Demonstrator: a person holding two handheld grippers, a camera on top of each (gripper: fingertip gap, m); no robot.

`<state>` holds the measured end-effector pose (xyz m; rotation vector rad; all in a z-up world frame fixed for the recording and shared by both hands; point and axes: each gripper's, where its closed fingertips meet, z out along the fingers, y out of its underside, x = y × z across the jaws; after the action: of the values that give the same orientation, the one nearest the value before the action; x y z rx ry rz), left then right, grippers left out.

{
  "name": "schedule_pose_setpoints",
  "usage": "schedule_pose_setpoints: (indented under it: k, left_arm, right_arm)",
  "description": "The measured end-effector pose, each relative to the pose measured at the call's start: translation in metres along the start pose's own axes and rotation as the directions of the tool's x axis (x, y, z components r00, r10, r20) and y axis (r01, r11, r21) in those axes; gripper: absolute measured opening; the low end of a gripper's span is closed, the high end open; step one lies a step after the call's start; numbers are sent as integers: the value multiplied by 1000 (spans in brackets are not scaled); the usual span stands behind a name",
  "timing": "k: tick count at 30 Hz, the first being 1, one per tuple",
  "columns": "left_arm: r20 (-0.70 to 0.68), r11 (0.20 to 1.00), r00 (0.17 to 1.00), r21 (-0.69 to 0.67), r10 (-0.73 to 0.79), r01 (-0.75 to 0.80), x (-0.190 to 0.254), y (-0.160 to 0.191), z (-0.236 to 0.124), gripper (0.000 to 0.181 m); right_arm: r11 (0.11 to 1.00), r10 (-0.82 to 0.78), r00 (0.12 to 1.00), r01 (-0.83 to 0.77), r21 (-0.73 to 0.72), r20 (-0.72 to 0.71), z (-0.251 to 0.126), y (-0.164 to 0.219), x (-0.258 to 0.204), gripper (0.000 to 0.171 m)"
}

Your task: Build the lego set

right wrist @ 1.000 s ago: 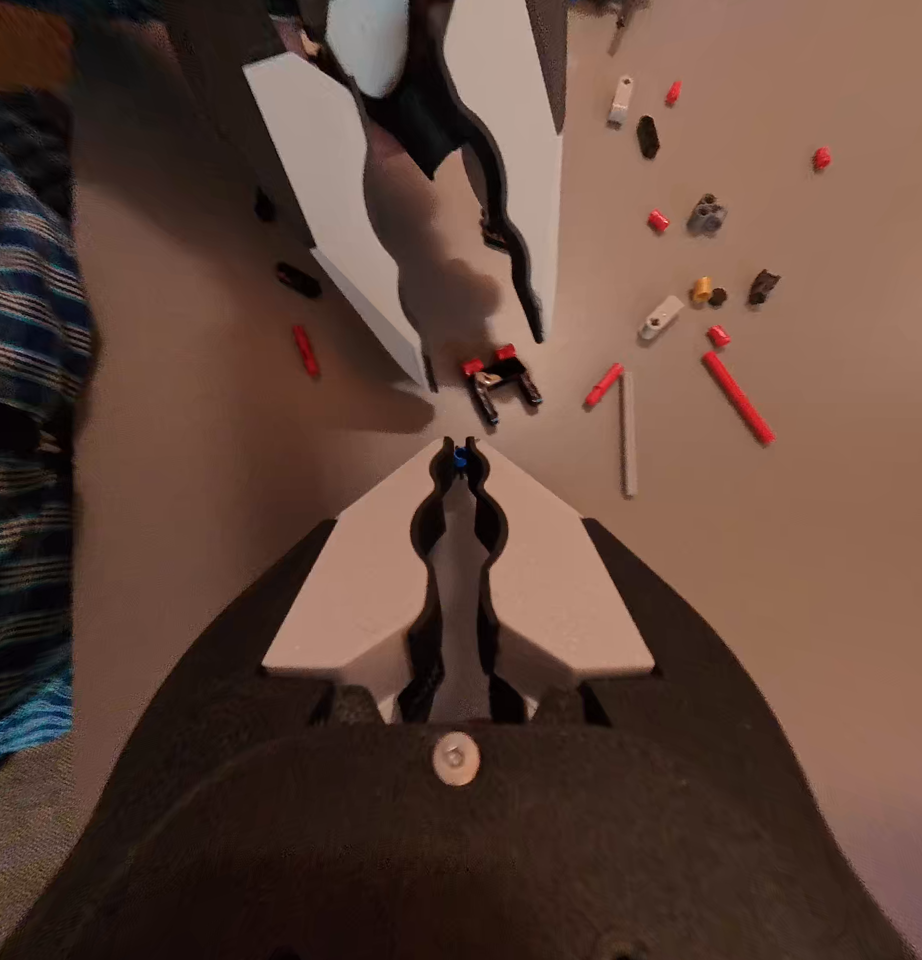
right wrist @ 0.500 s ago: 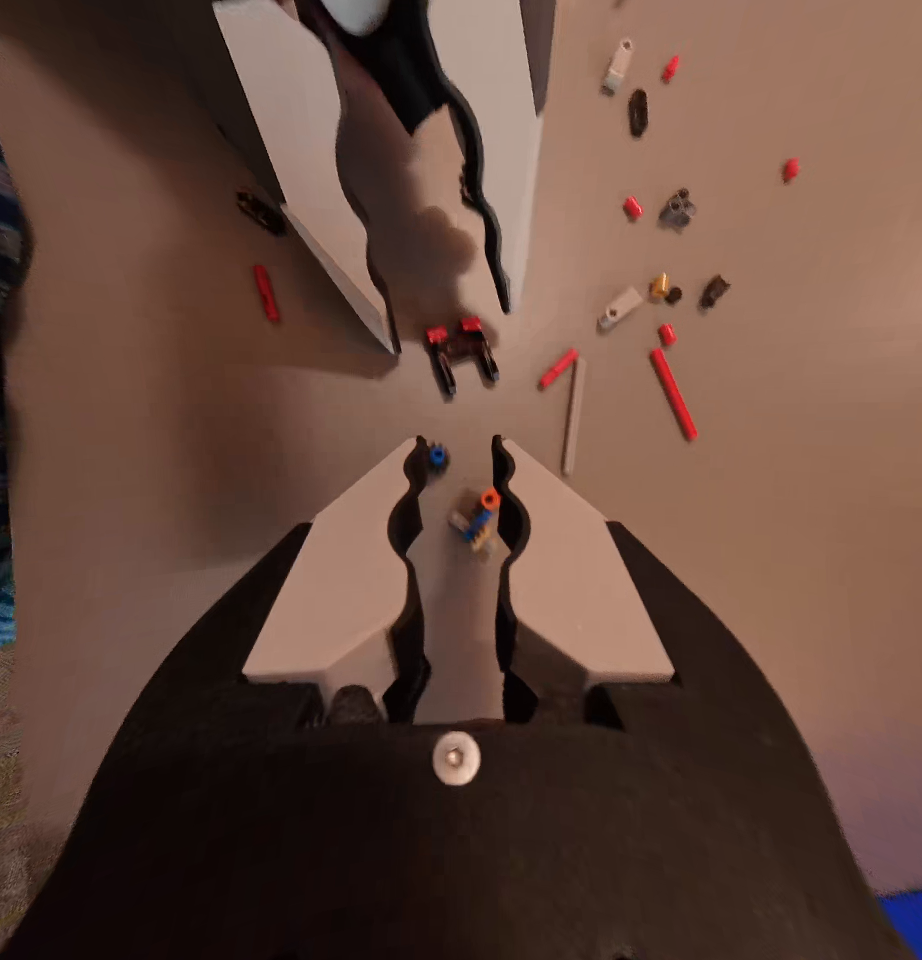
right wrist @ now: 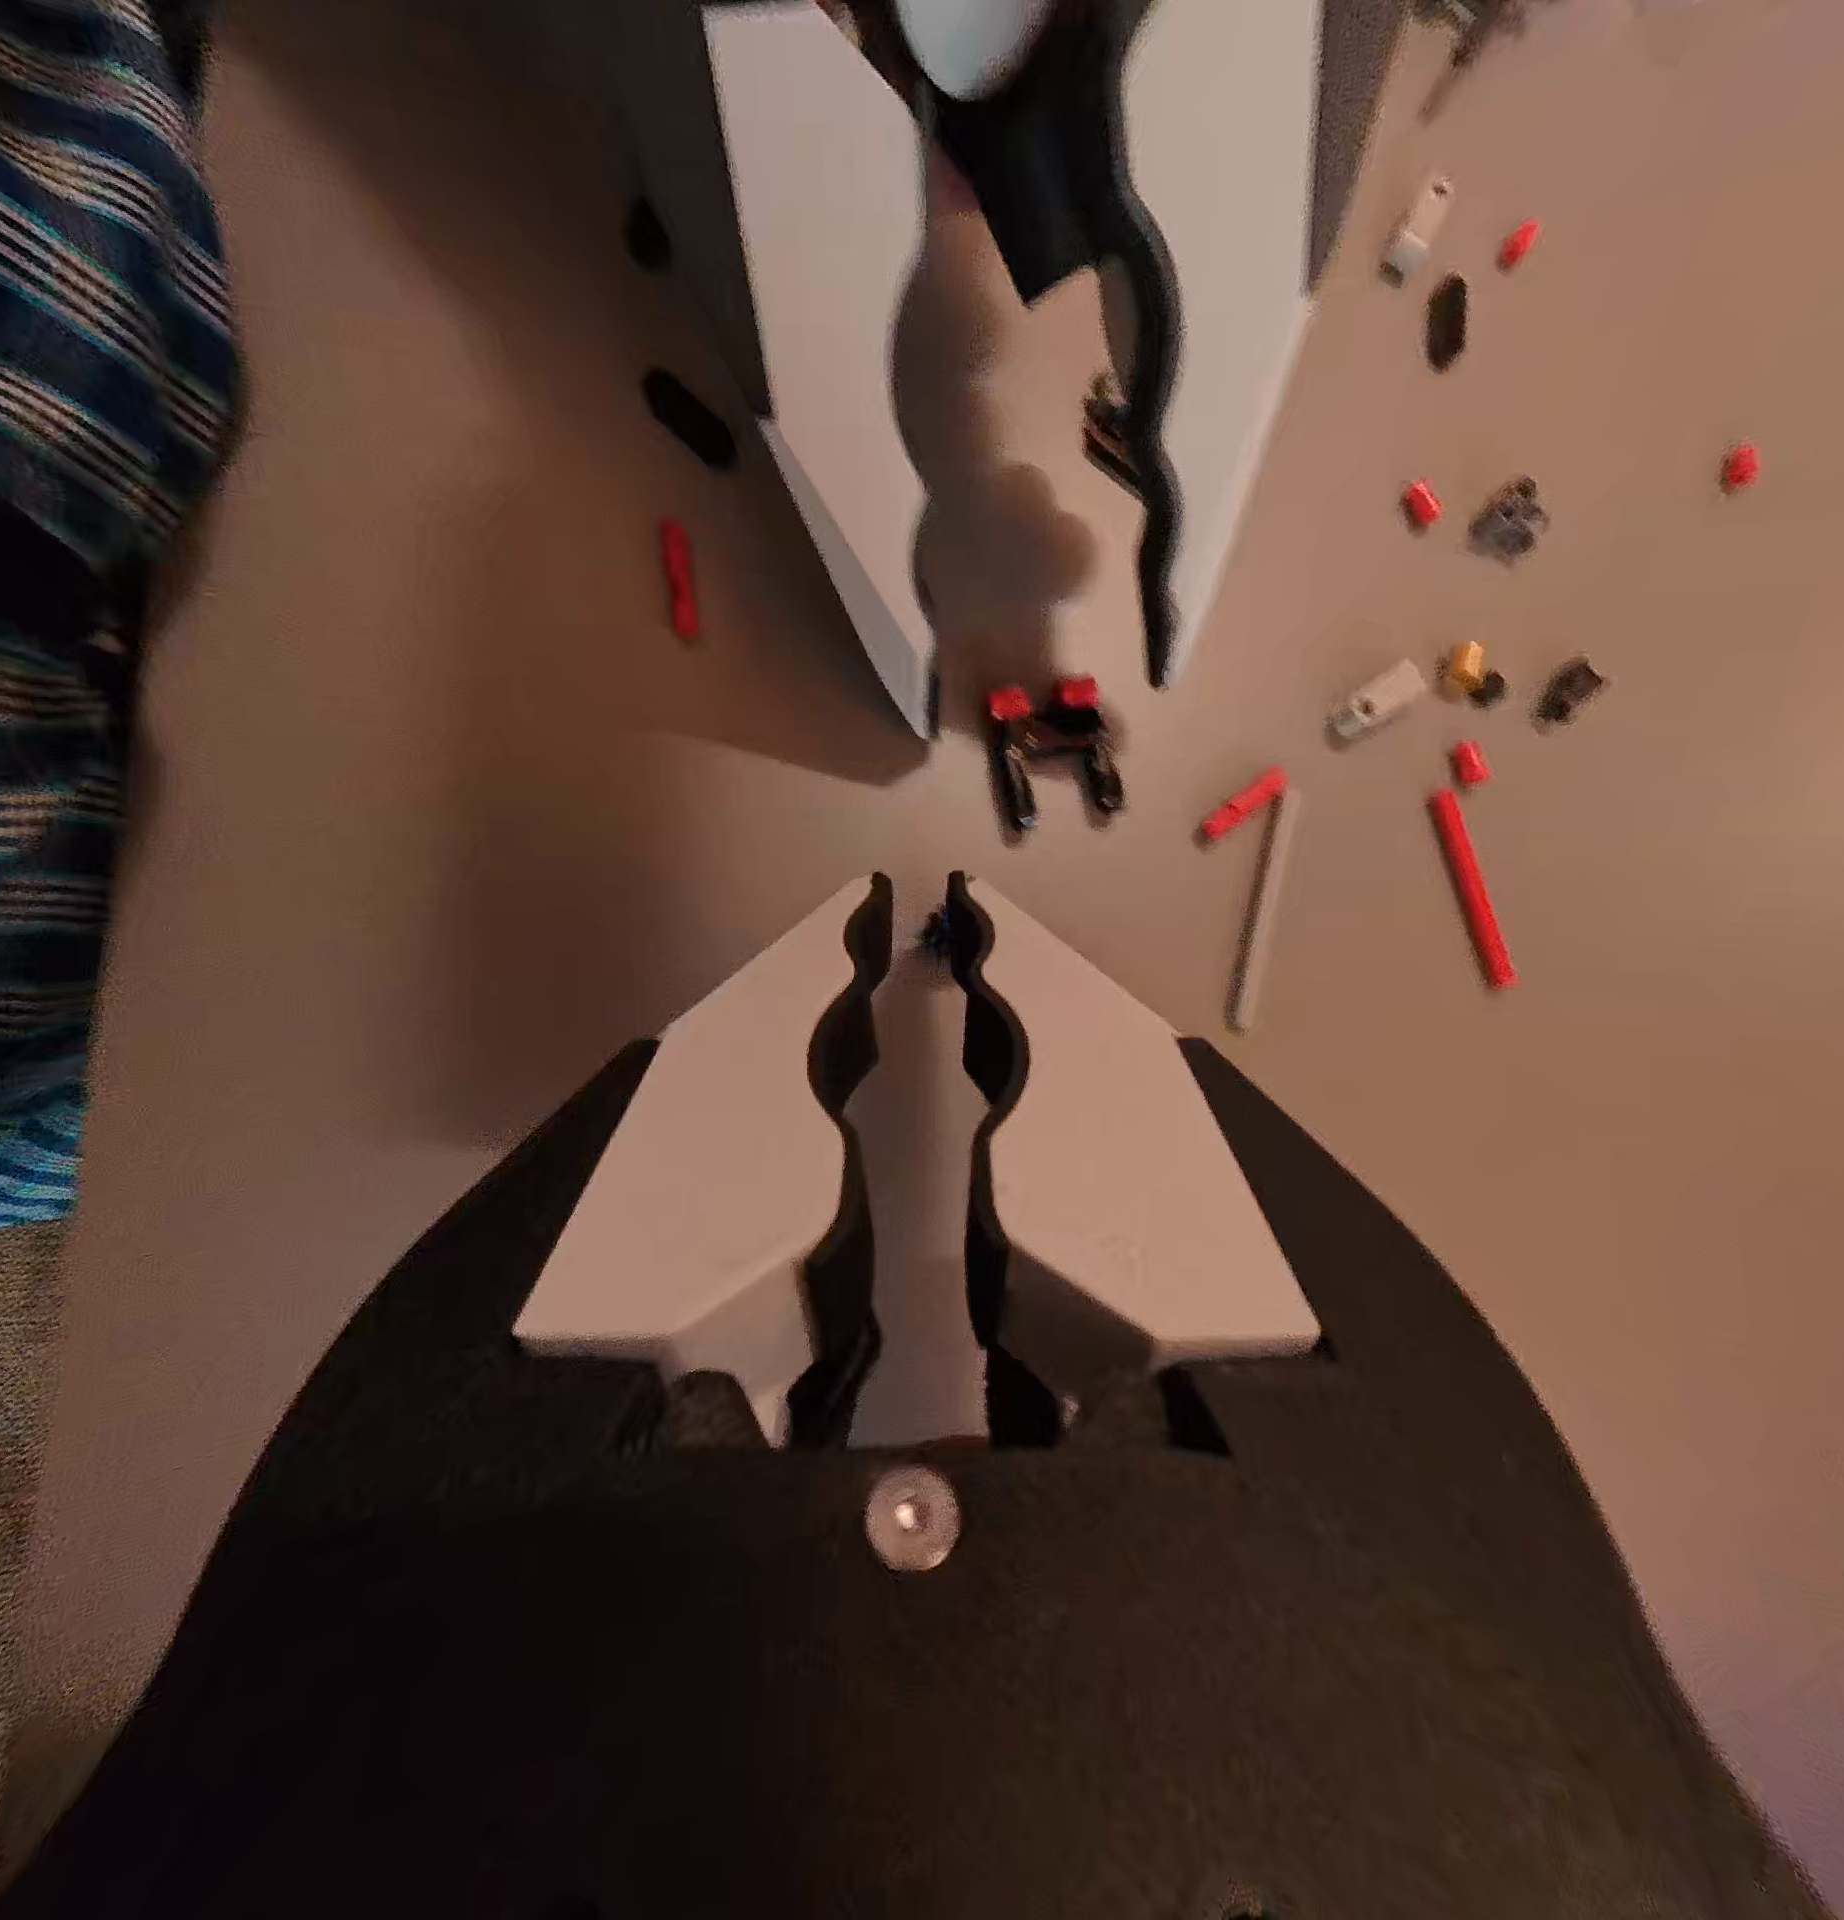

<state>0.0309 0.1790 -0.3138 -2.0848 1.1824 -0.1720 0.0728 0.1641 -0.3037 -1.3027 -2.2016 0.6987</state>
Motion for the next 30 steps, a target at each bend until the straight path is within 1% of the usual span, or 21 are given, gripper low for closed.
schedule_pose_setpoints:
  k: [1,3,6,10,15,18,20,23,27,30]
  left_arm:
    - [1,1000,1000,2,0,0,0,0,0,46]
    - [1,1000,1000,8,-4,4,1,-1,-1,47]
    - [7,1000,1000,16,-10,10,0,0,-3,47]
    - [21,999,1000,34,4,-5,0,-5,-9,47]
    - [10,994,999,94,50,-51,10,-28,-12,43]
    - [-11,992,998,118,55,-53,18,-39,-8,35]
    - [-6,989,997,126,83,-82,22,-47,-4,30]
    - [3,982,989,115,147,-147,27,-54,5,23]
    - [31,968,969,48,246,-247,26,-50,14,13]
    - [-9,970,970,27,243,-243,29,-48,17,10]
  right_arm:
    - [1000,-3,1000,3,6,27,3,-3,-6,9]
    - [1000,-16,999,15,15,30,6,-7,-10,12]
    - [998,23,1000,-22,60,-1,-7,-11,-3,14]
    - [995,87,994,-83,55,-67,-25,4,7,13]
    - [988,149,985,-147,39,-82,-17,18,5,16]
    - [988,151,985,-149,30,-88,-8,22,3,15]
    - [989,147,985,-145,26,-92,-4,23,3,6]
    - [989,147,985,-144,41,-87,-1,20,2,1]
    - [988,148,985,-145,45,-83,1,18,0,1]
    - [987,154,985,-150,54,-80,1,17,0,2]
